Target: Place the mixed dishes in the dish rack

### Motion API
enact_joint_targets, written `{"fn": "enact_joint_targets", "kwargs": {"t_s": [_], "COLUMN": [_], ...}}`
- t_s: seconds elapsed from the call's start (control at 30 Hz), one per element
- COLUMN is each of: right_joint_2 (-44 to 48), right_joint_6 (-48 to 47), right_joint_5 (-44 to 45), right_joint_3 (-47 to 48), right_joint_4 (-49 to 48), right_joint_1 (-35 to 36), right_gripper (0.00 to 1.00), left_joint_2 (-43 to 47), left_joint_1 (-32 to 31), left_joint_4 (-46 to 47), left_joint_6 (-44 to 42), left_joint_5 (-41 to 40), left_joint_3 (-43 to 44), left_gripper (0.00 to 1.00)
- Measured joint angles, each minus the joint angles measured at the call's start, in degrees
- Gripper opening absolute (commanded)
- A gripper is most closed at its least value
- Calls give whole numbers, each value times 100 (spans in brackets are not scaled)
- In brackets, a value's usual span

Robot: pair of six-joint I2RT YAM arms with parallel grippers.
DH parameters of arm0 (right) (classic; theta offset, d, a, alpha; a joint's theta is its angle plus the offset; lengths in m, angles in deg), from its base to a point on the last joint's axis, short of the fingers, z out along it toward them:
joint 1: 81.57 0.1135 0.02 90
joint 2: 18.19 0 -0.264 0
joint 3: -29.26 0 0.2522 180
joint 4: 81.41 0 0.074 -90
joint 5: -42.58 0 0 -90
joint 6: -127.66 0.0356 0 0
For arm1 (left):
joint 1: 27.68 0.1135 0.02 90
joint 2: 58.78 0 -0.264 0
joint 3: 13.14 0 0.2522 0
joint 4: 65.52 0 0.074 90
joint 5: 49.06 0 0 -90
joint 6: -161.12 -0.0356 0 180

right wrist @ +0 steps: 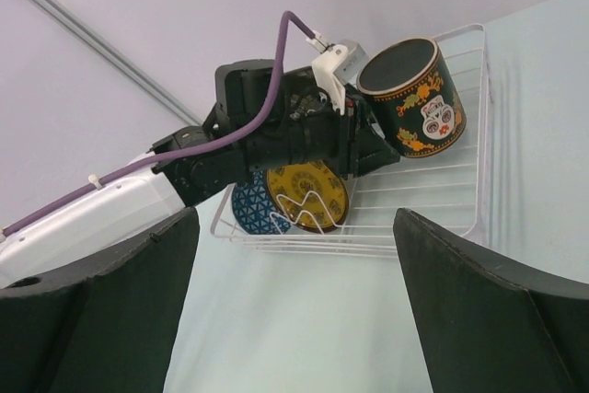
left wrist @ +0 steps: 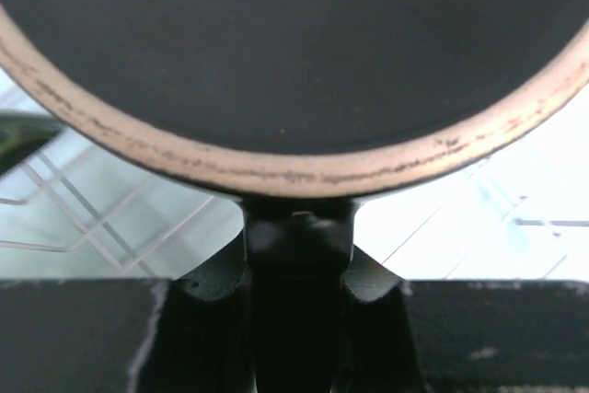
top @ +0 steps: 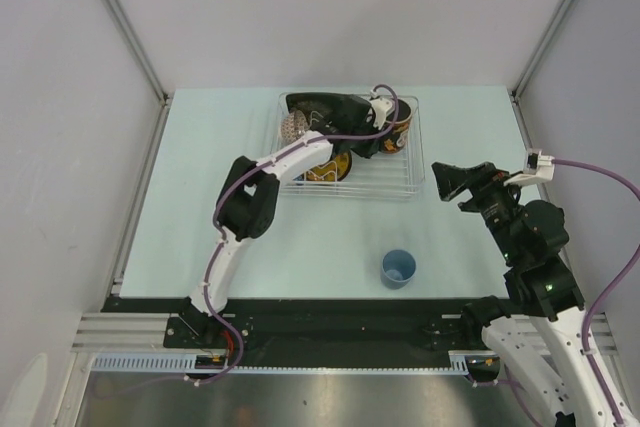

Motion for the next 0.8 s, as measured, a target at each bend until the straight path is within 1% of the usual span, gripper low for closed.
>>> {"fn": "enact_joint_targets", "kwargs": {"t_s": [0.17,0.5,0.53,0.57,0.63,0.7,0.73,0.77,0.8], "right_joint_2": [24,26,24,20,15,15,13,9,0], "right_joint_6": [22,144,151,155,175,192,192,192,192], "right_joint_5": [-118,-369,-387,-400,-422,-431,-435,-435,-444], "right_joint_3": [0,-24,-28,-31,-31,-31,-31,-31,-31], "right_joint_4": [83,136,144,144,146,146,149,151,157], "right_joint_1": [-98,-186,-188,-192,-195,-203,-208,-216,-227], "right_gripper": [92,92,93,93,95,95,95,95,95], "left_joint_2": [-92,-328,-330,-339,-341,-341,-341,-339,-337], "left_joint_1": [-13,-74,-76,-81,-87,-90,-96,-98,-98], "left_joint_4": [271,610,621,638,656,719,752,798,876], "left_joint_6": [4,4,2,2,-7,-48,-76,-105,-118], "left_joint_5": [-131,-210,-208,-205,-203,-201,-201,-205,-221], "left_joint_3": [-313,-321,-321,-321,-328,-378,-407,-437,-474], "left_gripper": [0,0,2,9,27,34,50,57,62]}}
